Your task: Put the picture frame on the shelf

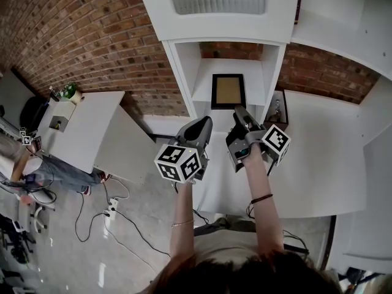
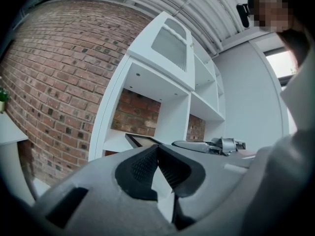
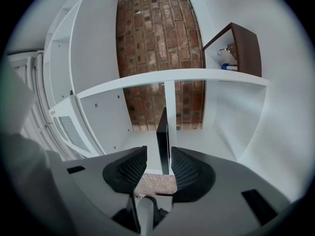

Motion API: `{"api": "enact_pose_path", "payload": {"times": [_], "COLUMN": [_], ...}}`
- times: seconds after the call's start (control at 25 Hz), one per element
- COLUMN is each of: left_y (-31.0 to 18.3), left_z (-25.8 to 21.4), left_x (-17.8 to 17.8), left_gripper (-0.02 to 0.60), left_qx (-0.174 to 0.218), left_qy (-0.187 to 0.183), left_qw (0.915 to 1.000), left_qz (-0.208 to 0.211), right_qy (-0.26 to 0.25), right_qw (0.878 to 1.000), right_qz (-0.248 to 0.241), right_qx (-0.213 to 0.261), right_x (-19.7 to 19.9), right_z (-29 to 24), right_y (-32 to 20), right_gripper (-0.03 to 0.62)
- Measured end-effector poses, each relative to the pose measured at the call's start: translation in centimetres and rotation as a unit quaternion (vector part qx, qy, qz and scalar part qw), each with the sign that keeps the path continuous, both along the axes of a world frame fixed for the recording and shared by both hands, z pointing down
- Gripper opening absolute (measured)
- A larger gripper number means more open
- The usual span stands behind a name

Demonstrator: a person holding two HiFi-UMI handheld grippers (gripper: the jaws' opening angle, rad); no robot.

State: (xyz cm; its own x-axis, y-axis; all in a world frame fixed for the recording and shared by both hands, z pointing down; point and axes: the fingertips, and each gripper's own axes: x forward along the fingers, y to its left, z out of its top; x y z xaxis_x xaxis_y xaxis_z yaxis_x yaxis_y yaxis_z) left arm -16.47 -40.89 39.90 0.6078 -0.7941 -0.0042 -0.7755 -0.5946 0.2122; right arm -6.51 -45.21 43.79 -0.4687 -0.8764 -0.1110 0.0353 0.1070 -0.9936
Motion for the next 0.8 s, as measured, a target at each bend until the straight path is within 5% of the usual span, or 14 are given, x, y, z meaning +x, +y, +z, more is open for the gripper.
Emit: {"api": "enact_pose_path", "payload": {"times": [0.24,0.8], "left_y": [1.3,3.2], "left_z": [-0.1,0.2], "left_x": [0.7,1.8], "left_gripper": [0.011,0.011], "left_qx": [-0.003,-0.007], "left_qy": [-0.001,-0.012], "left_qw": [1.0000,0.9998], "left_qz": [-0.007,-0.012], "right_qy": [-0.004,-0.023], "right_qw": [0.999,0.993], "right_qz": [-0.027,-0.085], "right_qx": [0.027,0.082], "right_x": [0.3,0.1], "right_z": [-0.8,-2.2], "right_y": [1.2,3.7], "right_gripper": [0.080,0.035]}}
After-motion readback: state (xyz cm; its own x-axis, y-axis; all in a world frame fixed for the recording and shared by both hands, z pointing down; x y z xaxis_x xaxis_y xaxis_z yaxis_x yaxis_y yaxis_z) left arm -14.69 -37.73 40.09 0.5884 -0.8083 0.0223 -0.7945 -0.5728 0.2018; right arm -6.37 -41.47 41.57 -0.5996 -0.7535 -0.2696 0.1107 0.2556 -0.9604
